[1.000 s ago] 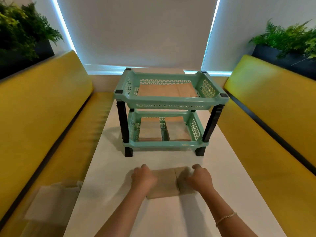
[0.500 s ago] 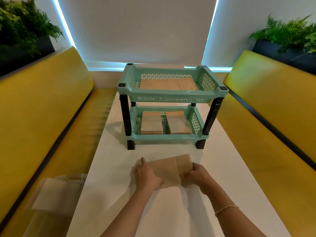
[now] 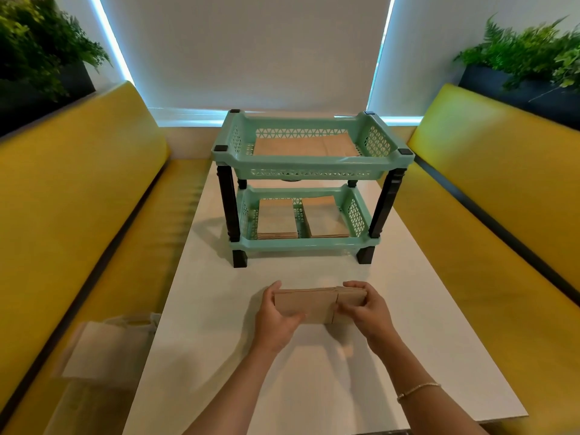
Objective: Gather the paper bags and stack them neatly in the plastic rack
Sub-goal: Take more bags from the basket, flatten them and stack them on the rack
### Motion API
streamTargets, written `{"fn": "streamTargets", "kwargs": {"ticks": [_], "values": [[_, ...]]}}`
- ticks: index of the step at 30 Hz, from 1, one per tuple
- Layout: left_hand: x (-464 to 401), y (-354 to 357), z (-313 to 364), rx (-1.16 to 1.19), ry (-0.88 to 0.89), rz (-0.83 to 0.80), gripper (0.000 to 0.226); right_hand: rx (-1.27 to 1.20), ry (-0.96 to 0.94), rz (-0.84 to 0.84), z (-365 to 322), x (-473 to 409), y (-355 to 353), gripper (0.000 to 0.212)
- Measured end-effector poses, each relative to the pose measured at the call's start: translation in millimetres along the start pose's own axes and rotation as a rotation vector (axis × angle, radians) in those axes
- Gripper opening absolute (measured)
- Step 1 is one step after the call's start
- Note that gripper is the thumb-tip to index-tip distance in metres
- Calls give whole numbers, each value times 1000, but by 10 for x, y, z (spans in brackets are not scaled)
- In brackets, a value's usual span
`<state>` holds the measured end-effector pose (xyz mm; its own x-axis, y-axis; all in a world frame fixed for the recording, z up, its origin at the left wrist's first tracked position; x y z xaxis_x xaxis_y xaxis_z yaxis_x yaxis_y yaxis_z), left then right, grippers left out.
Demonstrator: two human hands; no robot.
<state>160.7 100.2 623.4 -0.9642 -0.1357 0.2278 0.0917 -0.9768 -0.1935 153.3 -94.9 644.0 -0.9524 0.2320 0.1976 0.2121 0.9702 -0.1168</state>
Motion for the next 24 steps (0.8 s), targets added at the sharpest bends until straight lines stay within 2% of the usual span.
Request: {"fn": "streamTargets", "kwargs": {"ticks": [4,9,14,16,19,22,24], "values": [[-26,-14,113,-58,54,35,43,1,-42,-17,-115,-25,10,30],[-82,-64,245,-104,64,9,37,22,-101,-47,-277,-43,0,29],[-69,-44,37,-322,-71,-124,44,439,-56,-71,-204,-63,17,20],[-62,-92,160,-258,-64,-126,35,476,-89,-61,-306,-64,-12,15],[-35,-174,516,55,-18,-94,15,421,-112,-75,-400,-92,-37,12],[47,-114,862,275,101,-101,17,210,-37,-121,-316,-66,49,17],[82,34,858,264,112,-148,18,184,-14,-117,-194,-38,124,22]]}}
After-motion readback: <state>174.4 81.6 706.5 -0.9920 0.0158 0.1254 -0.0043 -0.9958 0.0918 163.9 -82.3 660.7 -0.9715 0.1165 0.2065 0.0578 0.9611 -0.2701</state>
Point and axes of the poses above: each hand's wrist, its own x-axis away from the middle knuckle, its own y-axis out of the palm, z = x × y, the point moved 7 cm from there along -x, towards the middle knuckle, and after that the axes turned 2 degrees about -y, right-handed, at the moved point
